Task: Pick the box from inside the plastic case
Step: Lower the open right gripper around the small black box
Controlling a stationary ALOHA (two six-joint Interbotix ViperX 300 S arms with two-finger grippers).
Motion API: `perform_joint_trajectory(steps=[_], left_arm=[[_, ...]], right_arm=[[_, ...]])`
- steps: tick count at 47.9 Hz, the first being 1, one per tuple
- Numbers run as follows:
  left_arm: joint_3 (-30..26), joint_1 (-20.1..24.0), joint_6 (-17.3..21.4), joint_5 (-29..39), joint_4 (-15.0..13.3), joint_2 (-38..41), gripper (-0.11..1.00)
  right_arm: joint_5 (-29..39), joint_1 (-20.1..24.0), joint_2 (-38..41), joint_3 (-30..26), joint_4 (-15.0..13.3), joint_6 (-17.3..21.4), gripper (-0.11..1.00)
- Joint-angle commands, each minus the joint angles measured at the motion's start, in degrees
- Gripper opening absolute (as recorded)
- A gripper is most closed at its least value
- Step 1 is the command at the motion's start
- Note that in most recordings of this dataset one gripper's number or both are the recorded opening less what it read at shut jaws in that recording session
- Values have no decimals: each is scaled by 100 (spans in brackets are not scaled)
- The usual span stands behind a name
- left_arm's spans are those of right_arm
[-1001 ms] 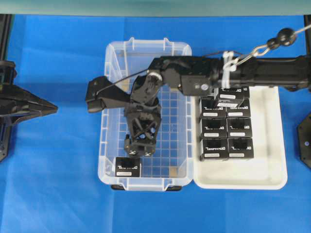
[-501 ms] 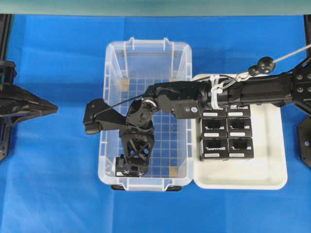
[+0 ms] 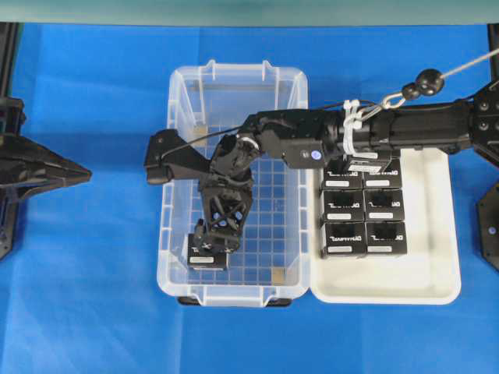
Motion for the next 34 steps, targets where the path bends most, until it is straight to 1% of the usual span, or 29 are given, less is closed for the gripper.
perform_joint_trajectory(steps=[1, 5, 10, 18, 34], left_arm=[[-149, 0, 9, -18, 9, 26, -4], [-149, 18, 0, -18, 9, 26, -4], [-149, 26, 0, -18, 9, 26, -4], [-149, 26, 0, -26, 9, 26, -4], [-141, 35, -26, -26, 9, 26, -4]], right_arm=[[-26, -97, 18, -18, -158, -26, 100], [0, -193, 18, -79, -158, -35, 100], [70, -193, -18, -202, -158, -53, 100], [281, 0, -35, -343, -158, -62, 100], [246, 272, -9, -299, -167, 9, 100]])
